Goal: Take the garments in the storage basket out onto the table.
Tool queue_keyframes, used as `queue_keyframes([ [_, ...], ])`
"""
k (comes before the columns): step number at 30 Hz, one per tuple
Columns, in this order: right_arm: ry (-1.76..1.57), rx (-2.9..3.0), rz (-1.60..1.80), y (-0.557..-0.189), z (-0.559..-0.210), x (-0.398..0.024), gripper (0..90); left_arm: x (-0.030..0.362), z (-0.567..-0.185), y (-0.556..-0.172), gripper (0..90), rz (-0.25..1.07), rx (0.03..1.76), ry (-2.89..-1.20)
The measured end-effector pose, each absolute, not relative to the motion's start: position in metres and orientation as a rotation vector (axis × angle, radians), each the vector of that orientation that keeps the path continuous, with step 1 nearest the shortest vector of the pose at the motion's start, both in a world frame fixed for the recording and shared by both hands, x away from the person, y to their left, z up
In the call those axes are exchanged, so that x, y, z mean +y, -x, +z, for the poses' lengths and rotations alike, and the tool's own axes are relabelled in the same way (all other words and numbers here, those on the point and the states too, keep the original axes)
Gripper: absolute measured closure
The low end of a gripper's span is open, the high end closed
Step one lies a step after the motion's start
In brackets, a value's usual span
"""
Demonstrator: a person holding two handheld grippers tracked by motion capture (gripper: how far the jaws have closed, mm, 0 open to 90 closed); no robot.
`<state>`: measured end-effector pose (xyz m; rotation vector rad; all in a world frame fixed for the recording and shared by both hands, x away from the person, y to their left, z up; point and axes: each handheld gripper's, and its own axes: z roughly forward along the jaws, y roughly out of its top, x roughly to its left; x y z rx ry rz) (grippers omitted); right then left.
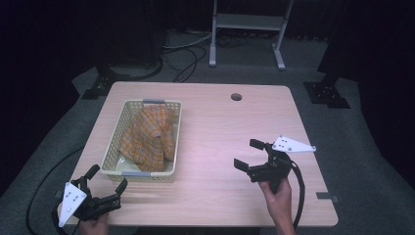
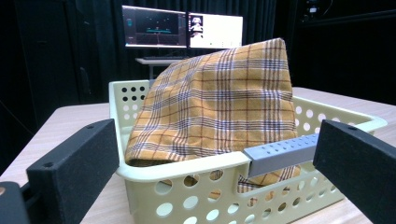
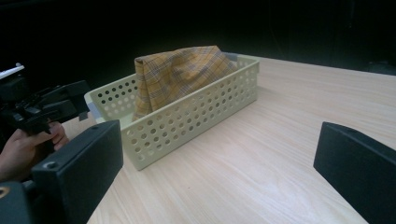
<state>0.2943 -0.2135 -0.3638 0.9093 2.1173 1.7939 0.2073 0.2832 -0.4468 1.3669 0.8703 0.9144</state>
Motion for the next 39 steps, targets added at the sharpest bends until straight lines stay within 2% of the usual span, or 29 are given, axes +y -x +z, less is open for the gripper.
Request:
queue_keyframes([
  [39,-0.909,2.291,1.816,-0.319,-0.360,-0.155,1.2,0.283,-0.447,-0.207,0.1,0.913,0.871,-1.364],
])
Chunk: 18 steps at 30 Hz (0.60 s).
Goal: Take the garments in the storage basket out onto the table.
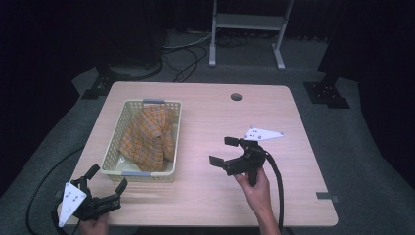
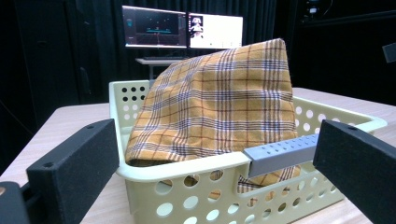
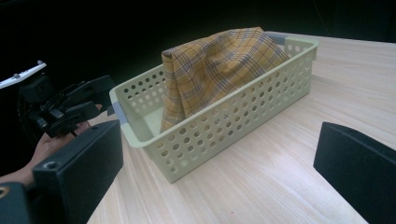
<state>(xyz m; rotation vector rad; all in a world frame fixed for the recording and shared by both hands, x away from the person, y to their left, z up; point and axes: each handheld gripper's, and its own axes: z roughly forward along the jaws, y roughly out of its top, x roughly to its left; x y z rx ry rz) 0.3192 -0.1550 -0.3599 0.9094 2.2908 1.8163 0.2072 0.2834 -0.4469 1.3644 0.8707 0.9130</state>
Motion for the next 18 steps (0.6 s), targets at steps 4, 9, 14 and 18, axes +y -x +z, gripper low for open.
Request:
queue_keyframes([
  [4,-0.892,2.308,1.813,-0.321,-0.358,-0.146,1.2,0.283,-0.447,-0.207,0.1,0.912,0.871,-1.363],
  [9,-0.880,2.327,1.811,-0.323,-0.355,-0.135,1.2,0.283,-0.447,-0.207,0.1,0.913,0.871,-1.363],
  [14,-0.862,2.338,1.819,-0.326,-0.354,-0.127,1.2,0.283,-0.447,-0.207,0.1,0.912,0.871,-1.364],
  [18,-0.857,2.350,1.816,-0.327,-0.354,-0.122,1.2,0.283,-0.447,-0.207,0.1,0.912,0.871,-1.363],
])
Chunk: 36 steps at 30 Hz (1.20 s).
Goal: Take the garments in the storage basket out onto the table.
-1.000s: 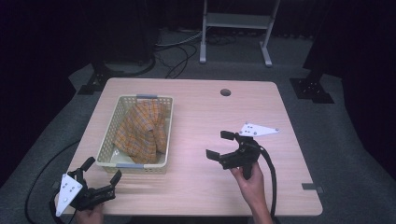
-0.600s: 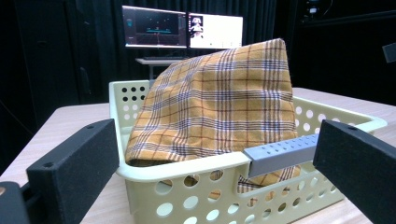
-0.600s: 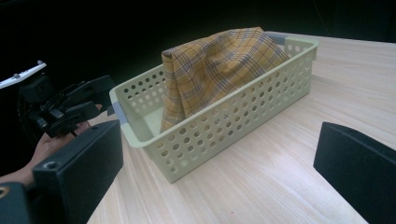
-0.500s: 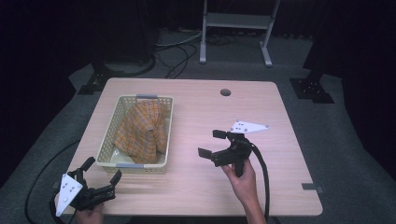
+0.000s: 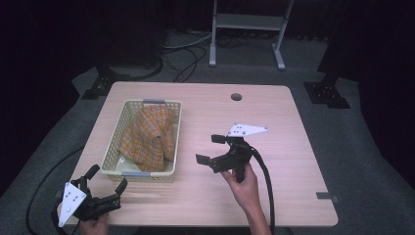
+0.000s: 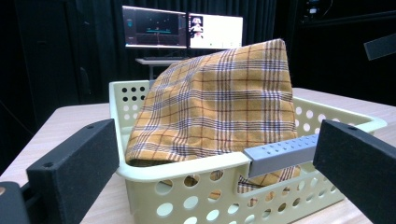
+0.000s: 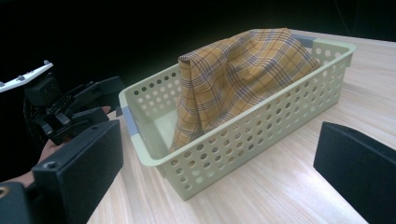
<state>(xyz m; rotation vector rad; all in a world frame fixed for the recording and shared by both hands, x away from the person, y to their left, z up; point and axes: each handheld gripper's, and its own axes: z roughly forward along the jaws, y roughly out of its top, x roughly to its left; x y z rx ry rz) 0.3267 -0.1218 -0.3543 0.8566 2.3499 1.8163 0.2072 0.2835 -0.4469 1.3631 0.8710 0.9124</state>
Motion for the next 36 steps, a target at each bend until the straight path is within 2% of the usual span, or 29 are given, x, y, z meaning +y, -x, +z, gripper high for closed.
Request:
queue_keyframes([
  [36,-0.798,2.447,1.823,-0.334,-0.353,-0.072,1.2,0.284,-0.447,-0.207,0.1,0.912,0.871,-1.362],
])
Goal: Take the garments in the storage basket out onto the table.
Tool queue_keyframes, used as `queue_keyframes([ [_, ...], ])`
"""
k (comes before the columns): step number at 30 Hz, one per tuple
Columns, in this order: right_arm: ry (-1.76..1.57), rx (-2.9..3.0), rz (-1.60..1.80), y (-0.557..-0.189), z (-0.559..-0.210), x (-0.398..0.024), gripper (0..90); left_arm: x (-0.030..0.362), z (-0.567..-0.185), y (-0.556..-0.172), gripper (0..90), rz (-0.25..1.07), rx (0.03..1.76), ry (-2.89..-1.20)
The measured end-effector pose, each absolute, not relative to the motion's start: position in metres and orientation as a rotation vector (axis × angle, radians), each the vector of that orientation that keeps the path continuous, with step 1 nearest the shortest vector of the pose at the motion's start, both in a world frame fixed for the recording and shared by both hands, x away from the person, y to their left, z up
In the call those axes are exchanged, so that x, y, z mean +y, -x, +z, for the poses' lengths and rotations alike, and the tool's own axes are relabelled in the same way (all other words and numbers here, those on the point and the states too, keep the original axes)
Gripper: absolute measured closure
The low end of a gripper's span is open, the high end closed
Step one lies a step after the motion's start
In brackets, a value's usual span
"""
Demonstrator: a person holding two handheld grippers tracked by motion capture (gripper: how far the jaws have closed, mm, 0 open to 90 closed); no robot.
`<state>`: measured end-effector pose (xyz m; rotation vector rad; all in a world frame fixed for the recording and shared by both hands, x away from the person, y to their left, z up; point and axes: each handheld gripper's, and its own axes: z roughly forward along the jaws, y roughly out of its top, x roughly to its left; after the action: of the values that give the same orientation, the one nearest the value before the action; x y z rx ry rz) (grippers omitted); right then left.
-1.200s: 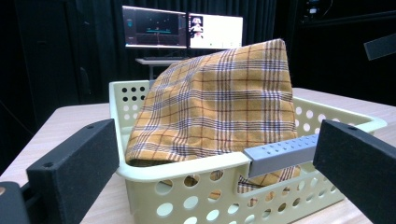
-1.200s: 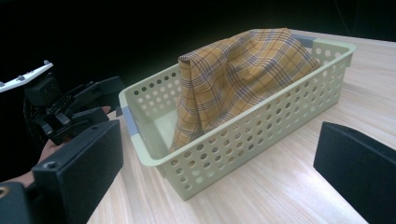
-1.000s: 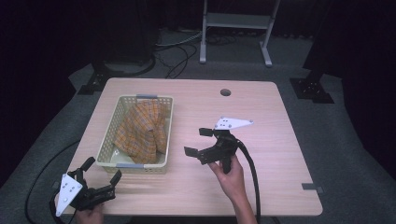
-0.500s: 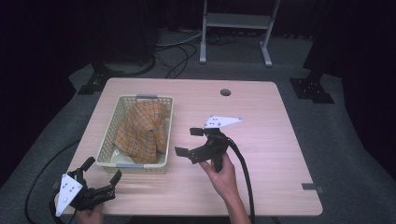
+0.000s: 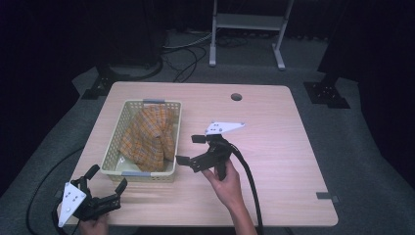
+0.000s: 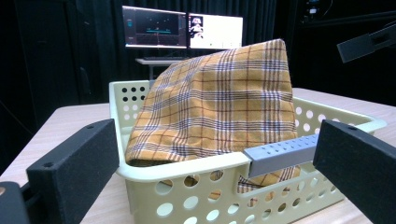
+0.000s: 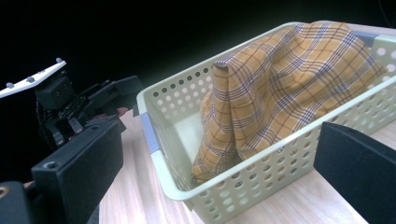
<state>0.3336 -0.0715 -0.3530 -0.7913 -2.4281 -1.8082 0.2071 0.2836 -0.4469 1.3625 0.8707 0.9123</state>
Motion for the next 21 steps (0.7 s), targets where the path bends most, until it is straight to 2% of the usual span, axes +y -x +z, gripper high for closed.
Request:
queue_keyframes([
  [21,0.768,-2.439,-1.767,-0.342,-0.351,-0.046,1.2,0.284,-0.447,-0.207,0.1,0.912,0.870,-1.362],
])
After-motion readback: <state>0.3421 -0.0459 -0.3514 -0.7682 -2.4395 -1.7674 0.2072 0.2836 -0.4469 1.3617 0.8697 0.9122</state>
